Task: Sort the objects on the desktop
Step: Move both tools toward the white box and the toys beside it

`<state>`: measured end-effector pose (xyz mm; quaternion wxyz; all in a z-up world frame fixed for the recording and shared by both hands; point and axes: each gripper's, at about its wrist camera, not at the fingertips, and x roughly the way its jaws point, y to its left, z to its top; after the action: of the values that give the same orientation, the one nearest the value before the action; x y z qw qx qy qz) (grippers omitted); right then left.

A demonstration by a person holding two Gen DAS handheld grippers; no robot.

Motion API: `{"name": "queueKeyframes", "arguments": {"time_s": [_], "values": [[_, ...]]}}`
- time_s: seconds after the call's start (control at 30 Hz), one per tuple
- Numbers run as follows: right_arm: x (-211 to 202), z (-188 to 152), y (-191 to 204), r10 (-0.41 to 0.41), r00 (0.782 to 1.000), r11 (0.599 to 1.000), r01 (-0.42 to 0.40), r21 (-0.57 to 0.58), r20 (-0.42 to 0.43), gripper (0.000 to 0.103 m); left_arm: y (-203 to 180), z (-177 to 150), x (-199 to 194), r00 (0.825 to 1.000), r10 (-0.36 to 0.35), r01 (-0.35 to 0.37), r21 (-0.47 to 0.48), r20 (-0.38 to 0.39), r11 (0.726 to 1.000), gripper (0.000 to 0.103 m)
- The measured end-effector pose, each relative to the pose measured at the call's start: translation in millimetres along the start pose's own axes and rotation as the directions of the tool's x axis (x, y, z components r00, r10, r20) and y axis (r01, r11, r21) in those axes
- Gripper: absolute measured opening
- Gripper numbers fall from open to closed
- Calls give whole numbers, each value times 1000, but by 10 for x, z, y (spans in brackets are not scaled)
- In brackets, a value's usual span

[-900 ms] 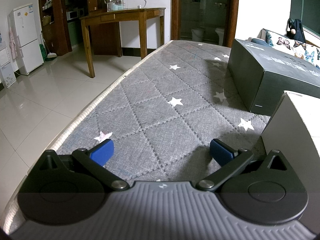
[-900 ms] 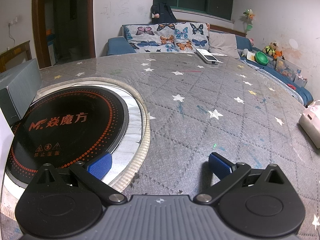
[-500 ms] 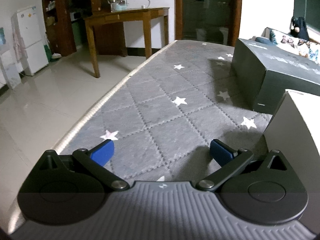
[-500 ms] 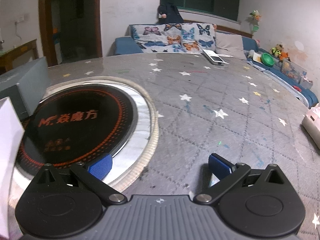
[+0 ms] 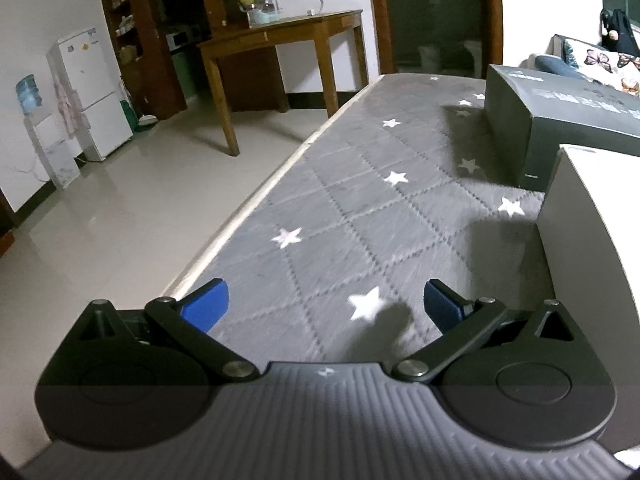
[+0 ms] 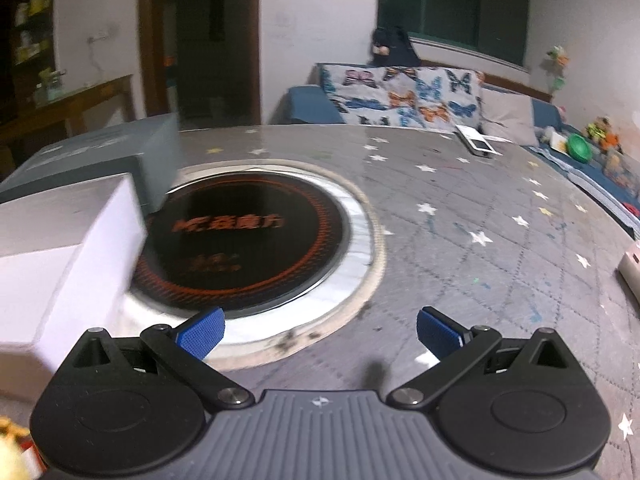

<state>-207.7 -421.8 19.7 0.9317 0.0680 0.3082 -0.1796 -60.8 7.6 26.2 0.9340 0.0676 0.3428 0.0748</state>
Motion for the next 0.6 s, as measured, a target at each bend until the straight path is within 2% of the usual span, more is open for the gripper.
{"name": "queueKeyframes", "arguments": {"time_s": [0.13, 0.3, 0.6], "values": [[-177, -40, 55, 58, 998, 998, -58, -30, 1, 103, 62, -48, -172, 1000, 16, -16, 10, -13, 1000, 103], [-435, -123, 266, 116, 993, 991, -114, -69, 23, 103, 93, -116, -371, 1000, 2, -1, 21, -29, 1000, 103], [-746, -216, 462, 191, 981, 974, -185, -132, 34, 103, 35, -231, -682, 994, -86, 90, 62, -63, 994, 103]]}}
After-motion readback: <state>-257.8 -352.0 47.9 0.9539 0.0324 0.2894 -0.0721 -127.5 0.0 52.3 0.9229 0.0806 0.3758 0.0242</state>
